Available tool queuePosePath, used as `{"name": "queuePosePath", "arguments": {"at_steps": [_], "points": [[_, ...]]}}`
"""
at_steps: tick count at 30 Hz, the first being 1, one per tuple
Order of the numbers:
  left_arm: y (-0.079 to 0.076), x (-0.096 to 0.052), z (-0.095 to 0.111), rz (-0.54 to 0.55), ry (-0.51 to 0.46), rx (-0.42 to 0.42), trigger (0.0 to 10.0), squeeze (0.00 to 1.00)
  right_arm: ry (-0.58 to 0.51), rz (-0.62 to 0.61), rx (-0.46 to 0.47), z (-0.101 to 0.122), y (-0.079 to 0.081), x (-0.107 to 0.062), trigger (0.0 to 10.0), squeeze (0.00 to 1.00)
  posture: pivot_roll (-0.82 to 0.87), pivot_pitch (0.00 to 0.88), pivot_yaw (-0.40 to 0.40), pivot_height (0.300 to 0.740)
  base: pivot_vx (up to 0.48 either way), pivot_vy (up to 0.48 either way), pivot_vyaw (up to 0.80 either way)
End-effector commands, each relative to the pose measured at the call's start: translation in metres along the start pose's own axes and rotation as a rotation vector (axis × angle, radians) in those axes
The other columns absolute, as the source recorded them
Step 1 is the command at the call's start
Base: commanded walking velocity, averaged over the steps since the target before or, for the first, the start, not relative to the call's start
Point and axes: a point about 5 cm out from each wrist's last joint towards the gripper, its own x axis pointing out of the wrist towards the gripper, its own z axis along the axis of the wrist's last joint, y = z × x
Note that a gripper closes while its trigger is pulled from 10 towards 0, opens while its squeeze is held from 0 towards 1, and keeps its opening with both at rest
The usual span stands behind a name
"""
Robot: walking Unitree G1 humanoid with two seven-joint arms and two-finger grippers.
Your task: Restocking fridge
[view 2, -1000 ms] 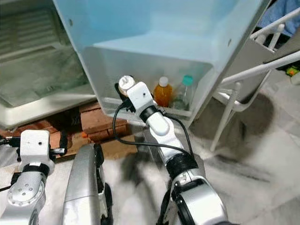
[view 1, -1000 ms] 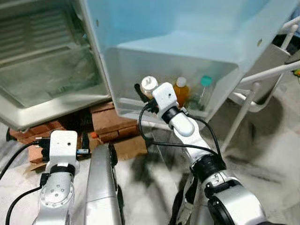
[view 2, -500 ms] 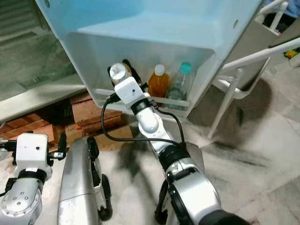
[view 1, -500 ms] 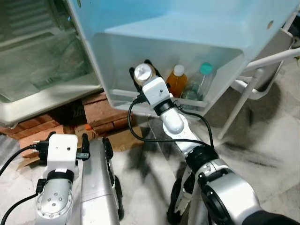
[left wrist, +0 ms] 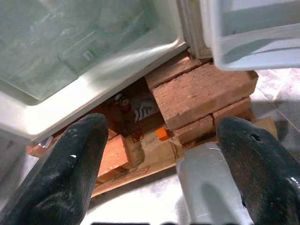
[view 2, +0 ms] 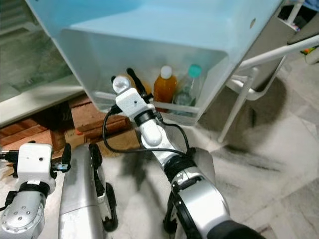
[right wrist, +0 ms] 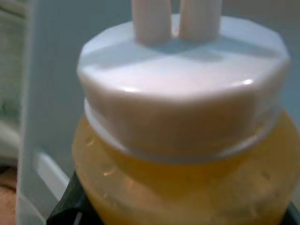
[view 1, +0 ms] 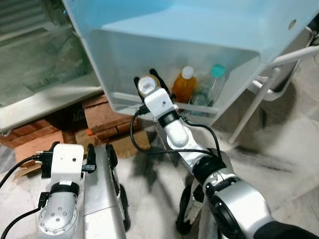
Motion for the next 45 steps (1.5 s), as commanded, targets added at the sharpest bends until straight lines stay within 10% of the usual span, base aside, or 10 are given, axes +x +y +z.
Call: {"name": "queuePosePath", "arguments": {"at_steps": [1, 10, 11, 13, 45], "points": [[0.0, -0.003, -0.002, 0.002, 0.017, 0.013, 10.0, 0.0, 0.192, 0.022, 0.068, -0.029, 0.009, -0.02, 10.0, 0.0, 0.28, 0.364, -0.04, 0.46, 0.0, 0.0, 0.0], [-0.001, 0.002, -0.003, 0.008, 0.023, 0.01, 10.0, 0.0, 0.31, 0.038, 0.177, -0.042, -0.001, -0.021, 10.0, 0.0, 0.27, 0.346, -0.04, 0.46, 0.0, 0.0, 0.0], [-0.001, 0.003, -0.003, 0.01, 0.023, 0.008, 10.0, 0.0, 0.31, 0.035, 0.183, -0.041, -0.003, -0.019, 10.0, 0.84, 0.27, 0.339, -0.042, 0.46, 0.0, 0.0, 0.0], [-0.002, 0.004, -0.003, 0.011, 0.023, 0.007, 10.0, 0.0, 0.314, 0.035, 0.194, -0.041, -0.004, -0.018, 10.0, 1.0, 0.26, 0.336, -0.043, 0.46, 0.0, 0.0, 0.0], [-0.004, 0.04, 0.002, 0.016, -0.039, 0.012, 10.0, 0.0, -0.006, 0.05, 0.183, 0.008, -0.048, 0.014, 10.0, 1.0, 0.22, 0.215, -0.026, 0.46, 0.0, 0.0, 0.0]]}}
